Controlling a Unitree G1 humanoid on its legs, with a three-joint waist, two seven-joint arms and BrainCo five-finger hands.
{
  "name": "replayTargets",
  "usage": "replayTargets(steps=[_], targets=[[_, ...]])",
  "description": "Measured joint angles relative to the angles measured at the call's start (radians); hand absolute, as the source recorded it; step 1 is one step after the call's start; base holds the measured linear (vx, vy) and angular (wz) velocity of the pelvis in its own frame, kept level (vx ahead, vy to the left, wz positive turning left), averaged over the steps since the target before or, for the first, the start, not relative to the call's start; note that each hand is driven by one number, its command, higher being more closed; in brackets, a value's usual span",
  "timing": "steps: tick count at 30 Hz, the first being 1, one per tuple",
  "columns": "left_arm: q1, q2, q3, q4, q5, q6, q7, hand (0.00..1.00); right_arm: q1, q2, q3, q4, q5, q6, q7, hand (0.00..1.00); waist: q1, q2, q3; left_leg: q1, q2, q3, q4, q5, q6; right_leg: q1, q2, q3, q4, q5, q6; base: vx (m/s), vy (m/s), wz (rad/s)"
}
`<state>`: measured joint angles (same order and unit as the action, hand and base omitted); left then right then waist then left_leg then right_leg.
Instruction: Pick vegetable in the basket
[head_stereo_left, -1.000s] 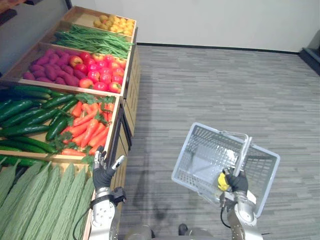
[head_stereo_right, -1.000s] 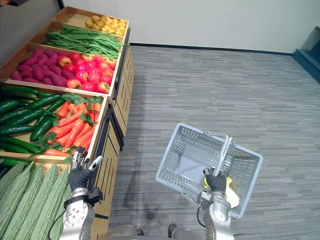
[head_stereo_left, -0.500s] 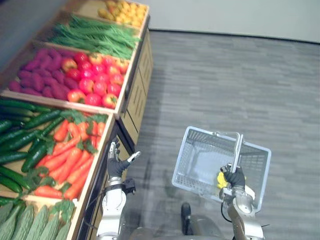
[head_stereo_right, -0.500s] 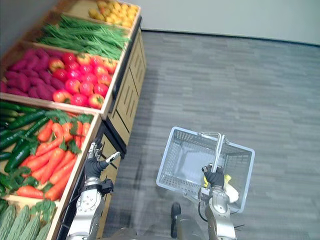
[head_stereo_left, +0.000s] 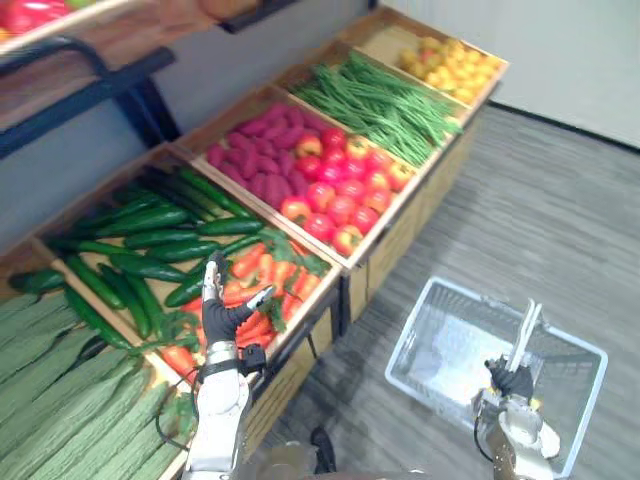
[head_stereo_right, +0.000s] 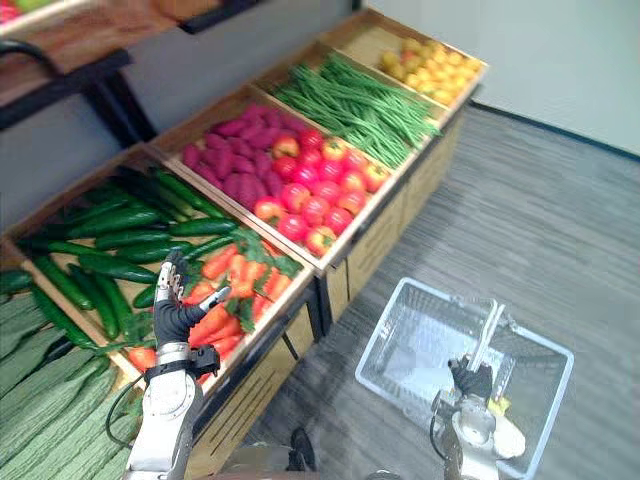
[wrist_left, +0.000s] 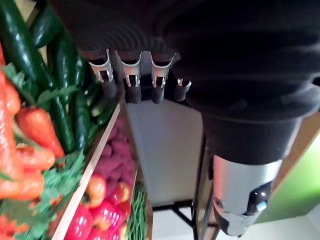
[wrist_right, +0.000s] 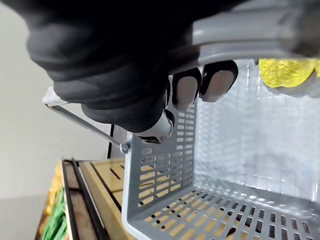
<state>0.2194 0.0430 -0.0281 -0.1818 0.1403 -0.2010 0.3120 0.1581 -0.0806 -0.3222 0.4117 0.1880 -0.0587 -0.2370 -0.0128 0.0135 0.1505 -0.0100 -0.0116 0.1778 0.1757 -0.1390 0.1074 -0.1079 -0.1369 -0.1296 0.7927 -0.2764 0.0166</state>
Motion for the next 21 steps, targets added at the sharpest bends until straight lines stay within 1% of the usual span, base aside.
replayTargets(steps=[1,2,3,4,5,6,7,8,9,10,12,13,14,15,16,18,21], targets=[[-0.001,-0.007,-0.007,0.0,0.012,0.001,-0.002,0.0,0.008,0.0,-0.001,-0.004,0.0,-0.001,0.003,1.0,-0.004,-0.001,0.0,0.011,0.004,-0.041,0.0,-0.003,-0.006,-0.039,0.023,0.076,-0.034,-0.022,0.008,0.23,-0.108,1.08],[-0.003,-0.013,-0.012,0.0,0.02,0.001,-0.002,0.0,0.018,0.002,-0.001,-0.006,0.002,-0.002,0.005,1.0,-0.004,-0.001,0.001,0.018,0.007,-0.075,0.006,-0.008,-0.014,-0.06,0.046,0.131,-0.075,-0.031,0.018,0.21,-0.15,1.26],[-0.007,-0.019,-0.019,0.0,0.027,0.0,-0.002,0.0,0.034,0.009,-0.001,-0.007,0.005,-0.004,0.007,1.0,-0.004,-0.005,0.001,0.021,0.014,-0.12,0.021,-0.017,-0.029,-0.075,0.068,0.203,-0.141,-0.03,0.02,0.16,-0.145,1.09],[-0.007,-0.02,-0.02,0.0,0.029,0.0,-0.002,0.0,0.041,0.014,-0.002,-0.006,0.009,-0.004,0.007,1.0,-0.006,-0.012,0.002,0.022,0.014,-0.137,0.03,-0.022,-0.037,-0.076,0.069,0.232,-0.182,-0.027,0.025,0.19,-0.217,1.36],[-0.002,-0.018,-0.022,-0.001,0.03,0.0,-0.002,0.0,0.071,0.036,-0.027,-0.007,0.021,-0.008,0.002,1.0,-0.008,-0.036,-0.003,0.004,0.006,-0.158,0.064,-0.048,-0.074,-0.062,0.054,0.258,-0.308,0.036,0.038,0.18,-0.252,1.1],[-0.002,-0.011,-0.02,-0.006,0.03,0.0,-0.002,0.0,0.09,0.044,-0.028,-0.006,0.03,-0.008,0.003,1.0,-0.005,-0.064,-0.008,0.002,-0.004,-0.159,0.082,-0.068,-0.089,-0.061,0.029,0.259,-0.376,0.125,0.052,0.19,-0.361,1.12],[-0.002,-0.017,-0.014,0.013,0.031,0.002,-0.003,0.0,0.11,0.05,-0.028,0.005,0.043,-0.003,0.006,1.0,0.014,-0.062,-0.012,-0.034,0.022,-0.175,0.132,-0.098,-0.122,-0.024,0.03,0.232,-0.418,0.08,0.085,0.24,-0.527,1.06],[-0.01,-0.039,-0.039,0.07,0.029,0.001,-0.013,0.0,0.147,0.046,-0.04,0.008,0.098,-0.004,0.029,1.0,0.026,-0.037,-0.026,-0.039,0.083,-0.174,0.094,-0.076,-0.16,-0.007,0.065,0.149,-0.459,0.094,0.063,0.17,-0.459,0.93],[-0.016,-0.04,-0.046,0.098,0.029,0.002,-0.023,0.0,0.161,0.047,-0.04,0.009,0.114,-0.004,0.042,1.0,0.026,-0.041,-0.024,-0.033,0.085,-0.175,0.069,-0.062,-0.165,0.009,0.065,0.137,-0.476,0.099,0.056,0.11,-0.32,0.67],[-0.022,-0.04,-0.048,0.115,0.03,0.006,-0.027,0.0,0.167,0.051,-0.04,0.009,0.121,-0.004,0.046,1.0,0.026,-0.038,-0.026,-0.028,0.085,-0.174,0.057,-0.059,-0.167,0.016,0.065,0.133,-0.484,0.099,0.055,-0.01,-0.057,0.13],[-0.027,-0.034,-0.048,0.124,0.03,0.01,-0.028,0.0,0.167,0.062,-0.04,0.009,0.134,-0.004,0.046,1.0,0.028,-0.043,-0.026,-0.029,0.081,-0.174,0.046,-0.054,-0.165,0.016,0.061,0.132,-0.492,0.101,0.053,-0.03,-0.005,0.04],[-0.032,-0.023,-0.049,0.137,0.031,0.009,-0.028,0.0,0.167,0.063,-0.039,0.015,0.137,-0.004,0.048,1.0,0.029,-0.048,-0.03,-0.031,0.077,-0.174,0.036,-0.047,-0.164,0.017,0.059,0.129,-0.505,0.104,0.052,-0.04,0.018,0.1],[-0.05,0.005,-0.054,0.171,0.044,0.01,-0.028,0.0,0.164,0.063,-0.039,0.025,0.144,-0.004,0.048,1.0,0.028,-0.051,-0.032,-0.032,0.074,-0.18,0.018,-0.036,-0.163,0.02,0.055,0.122,-0.523,0.114,0.052,-0.04,0.015,0.18],[-0.068,0.041,-0.07,0.206,0.104,0.021,-0.03,0.0,0.164,0.063,-0.039,0.036,0.146,-0.004,0.051,1.0,0.028,-0.058,-0.036,-0.033,0.07,-0.189,-0.006,-0.021,-0.162,0.023,0.052,0.11,-0.544,0.125,0.052,-0.03,0.033,0.33],[-0.091,0.12,-0.101,0.293,0.28,0.043,-0.051,0.0,0.167,0.061,-0.041,0.036,0.147,-0.004,0.065,1.0,0.025,-0.067,-0.04,-0.036,0.063,-0.198,-0.044,0.002,-0.162,0.025,0.046,0.103,-0.575,0.137,0.054,0.0,0.028,0.26],[-0.095,0.125,-0.105,0.316,0.329,0.053,-0.051,0.0,0.169,0.056,-0.04,0.036,0.156,-0.005,0.066,1.0,0.024,-0.068,-0.041,-0.034,0.059,-0.198,-0.06,0.02,-0.162,0.022,0.042,0.102,-0.588,0.142,0.055,0.03,0.019,0.09],[-0.136,0.143,-0.125,0.373,0.348,0.063,-0.052,0.0,0.159,0.045,-0.038,0.038,0.165,-0.006,0.067,1.0,0.017,-0.068,-0.041,-0.042,0.059,-0.192,-0.085,0.05,-0.166,0.008,0.041,0.101,-0.617,0.166,0.056,0.03,0.002,0.0]])
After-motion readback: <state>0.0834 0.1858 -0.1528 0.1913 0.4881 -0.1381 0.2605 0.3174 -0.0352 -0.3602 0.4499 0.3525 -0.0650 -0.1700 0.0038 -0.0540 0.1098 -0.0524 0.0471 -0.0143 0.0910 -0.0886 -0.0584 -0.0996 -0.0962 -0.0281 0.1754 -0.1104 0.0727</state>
